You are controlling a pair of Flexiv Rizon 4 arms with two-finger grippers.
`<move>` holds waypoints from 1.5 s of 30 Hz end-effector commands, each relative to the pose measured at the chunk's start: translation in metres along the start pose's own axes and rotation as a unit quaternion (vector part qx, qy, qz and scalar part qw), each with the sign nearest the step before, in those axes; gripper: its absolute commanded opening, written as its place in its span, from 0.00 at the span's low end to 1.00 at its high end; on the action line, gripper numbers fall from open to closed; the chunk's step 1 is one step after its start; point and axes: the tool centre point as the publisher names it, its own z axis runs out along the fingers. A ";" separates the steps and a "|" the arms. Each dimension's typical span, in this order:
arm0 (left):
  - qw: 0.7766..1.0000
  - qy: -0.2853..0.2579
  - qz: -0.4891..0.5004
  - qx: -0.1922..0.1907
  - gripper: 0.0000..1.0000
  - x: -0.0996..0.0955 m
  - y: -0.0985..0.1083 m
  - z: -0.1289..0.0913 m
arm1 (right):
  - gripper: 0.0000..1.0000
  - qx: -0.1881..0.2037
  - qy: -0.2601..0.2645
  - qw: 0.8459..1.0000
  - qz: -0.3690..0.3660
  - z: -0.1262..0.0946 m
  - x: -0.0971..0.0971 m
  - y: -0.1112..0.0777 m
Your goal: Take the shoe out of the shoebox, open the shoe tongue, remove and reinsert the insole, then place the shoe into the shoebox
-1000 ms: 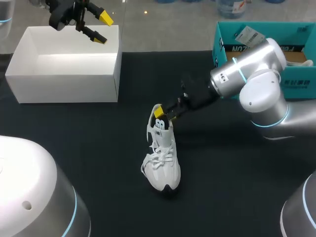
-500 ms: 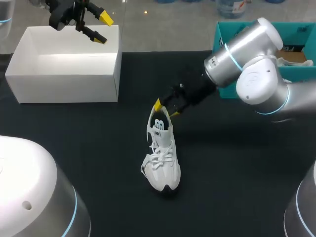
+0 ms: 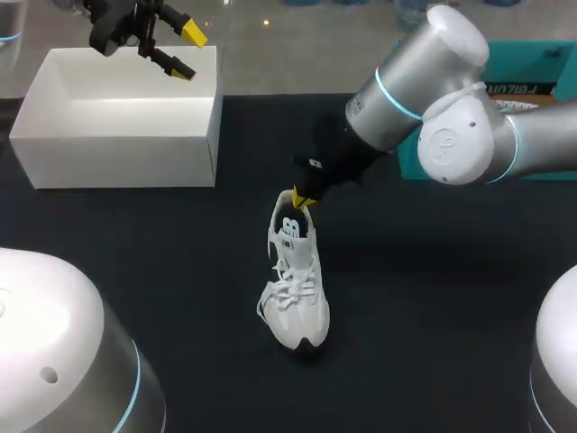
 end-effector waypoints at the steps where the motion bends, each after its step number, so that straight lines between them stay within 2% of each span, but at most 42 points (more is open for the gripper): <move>1: 1.000 0.001 0.000 0.002 1.00 0.000 0.001 -0.001 | 0.00 -0.001 -0.043 0.999 0.001 -0.002 0.002 0.000; 6: 1.000 0.001 0.000 0.002 1.00 0.000 0.001 -0.001 | 0.00 -0.001 -0.043 0.999 0.001 -0.002 0.002 0.000; 7: 1.000 0.001 0.000 0.002 1.00 0.000 0.001 -0.001 | 0.00 0.010 -0.079 0.997 0.003 0.002 0.003 0.001; 9: 1.000 0.001 0.000 0.002 1.00 0.000 0.001 -0.001 | 0.00 0.000 -0.129 0.992 -0.007 0.007 0.003 0.001; 11: 1.000 0.001 0.000 0.002 1.00 0.000 0.001 -0.001 | 0.00 -0.028 -0.146 0.989 -0.007 0.010 -0.001 -0.001; 13: 1.000 0.001 0.000 0.002 1.00 0.000 0.001 -0.001 | 0.00 -0.033 -0.161 0.986 0.002 0.013 -0.006 -0.003; 14: 1.000 0.001 0.000 0.002 1.00 0.000 0.001 -0.001 | 0.00 -0.043 -0.151 0.988 -0.007 0.014 -0.009 -0.005; 28: 1.000 0.001 0.000 0.002 1.00 0.000 0.001 -0.001 | 0.00 -0.043 -0.151 0.988 -0.007 0.014 -0.009 -0.005; 31: 1.000 0.001 0.000 0.002 1.00 0.000 0.001 -0.001 | 0.00 -0.074 -0.140 0.987 -0.017 0.026 -0.013 -0.004; 34: 1.000 0.001 0.000 0.002 1.00 0.000 0.001 -0.001 | 0.00 -0.077 -0.138 0.987 -0.023 0.034 -0.010 -0.003; 45: 1.000 0.001 0.000 0.002 1.00 0.000 0.001 -0.001 | 0.00 -0.021 -0.157 0.987 -0.010 0.067 -0.020 -0.002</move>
